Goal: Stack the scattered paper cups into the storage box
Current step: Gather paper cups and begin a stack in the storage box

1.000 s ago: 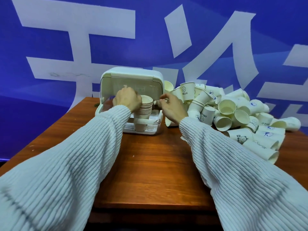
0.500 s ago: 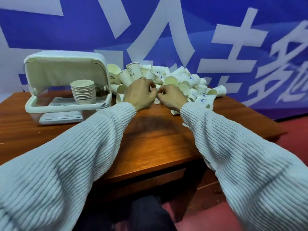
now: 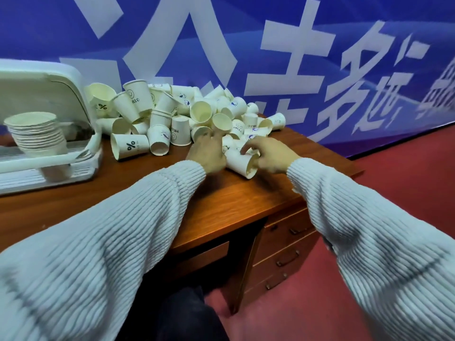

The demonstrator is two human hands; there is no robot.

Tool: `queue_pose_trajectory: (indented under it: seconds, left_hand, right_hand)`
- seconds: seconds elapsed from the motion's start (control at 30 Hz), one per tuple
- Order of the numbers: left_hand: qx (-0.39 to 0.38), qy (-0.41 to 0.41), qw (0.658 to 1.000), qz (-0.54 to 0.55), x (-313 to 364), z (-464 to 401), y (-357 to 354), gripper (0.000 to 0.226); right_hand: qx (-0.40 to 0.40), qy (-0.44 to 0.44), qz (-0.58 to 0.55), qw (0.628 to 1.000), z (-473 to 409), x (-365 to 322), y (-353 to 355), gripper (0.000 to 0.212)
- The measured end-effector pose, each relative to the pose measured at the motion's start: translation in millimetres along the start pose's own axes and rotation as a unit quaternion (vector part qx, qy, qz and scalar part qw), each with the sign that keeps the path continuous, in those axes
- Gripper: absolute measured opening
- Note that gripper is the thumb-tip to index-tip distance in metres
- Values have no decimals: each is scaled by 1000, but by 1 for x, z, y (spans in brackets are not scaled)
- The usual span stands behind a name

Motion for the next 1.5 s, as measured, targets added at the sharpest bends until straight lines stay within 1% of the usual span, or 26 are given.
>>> queue_pose_trajectory:
  seconds: [0.07,0.13,0.2,0.23,0.33,0.37,0.43,0.5,0.57,0.63,0.7,0.77,0.9,1.0,1.07,1.2,1.3,1.37,1.43,1.5]
  left_hand:
    - [-17,35,999,11,-9,-7,-7,73]
    - [-43,37,998,12,-16,-11,-12,82]
    - [-66,39,997,-1,-17,-14,-16,88]
    - [-63,42,997,-16,-16,-15,-18,89]
    - [-32,44,994,-90,-10,-21,-21,83]
    - [-28,50,994,-96,-8,-22,-23,81]
    - [-33,69,995,-69,-7,-24,-24,80]
    - [-34,81,996,-28,-10,-25,-24,74]
    - [-16,85,996,-1,-15,-22,-20,73]
    - [17,97,995,20,-21,-16,-7,81]
    - [47,117,991,37,-25,-7,12,89]
    - [83,128,987,41,-33,4,37,90]
    - [144,151,977,42,-64,32,90,85]
    - [171,172,969,39,-91,61,125,83]
    - [192,182,964,41,-109,83,144,81]
    - [271,199,940,49,-141,130,181,78]
    - [367,235,898,69,-169,163,208,79]
    - [428,269,859,80,-191,180,224,81]
    - [463,288,831,113,-208,192,236,80]
    - [475,290,821,128,-220,198,243,79]
  right_hand:
    - [36,19,14,999,-1,2,-8,41]
    - [74,45,26,996,-4,5,-11,31]
    - [86,58,20,994,-6,9,-10,24]
    - [87,55,14,995,-6,12,-9,21]
    - [105,50,3,993,-7,16,-7,17]
    - [111,51,2,992,-6,17,-7,15]
    - [129,50,0,990,-6,17,-7,12]
    - [150,34,-29,988,-7,19,-7,12]
    - [172,10,-76,982,-8,19,-6,13]
    - [196,-3,-112,974,-10,14,-3,21]
    - [203,-13,-150,968,-13,2,1,30]
    - [209,-13,-194,959,-18,-17,6,31]
    - [224,9,-246,943,-33,-70,13,25]
    - [220,39,-256,940,-42,-120,10,29]
    - [204,60,-261,942,-47,-154,4,30]
    - [169,85,-320,928,-59,-224,-7,31]
    - [162,119,-352,914,-68,-278,-8,27]
    - [162,133,-361,909,-72,-311,-6,32]
    - [178,143,-358,905,-75,-338,-2,36]
    - [201,156,-330,909,-80,-359,2,32]
Point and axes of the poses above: each hand's wrist, its own z-axis away from the middle knuckle, its own y-axis out of the back of the hand, x = y × z, the point moved 2 cm from there along -z, towards the middle knuckle, and after that the axes turned 1 degree about -y, right-handed, at the moved point
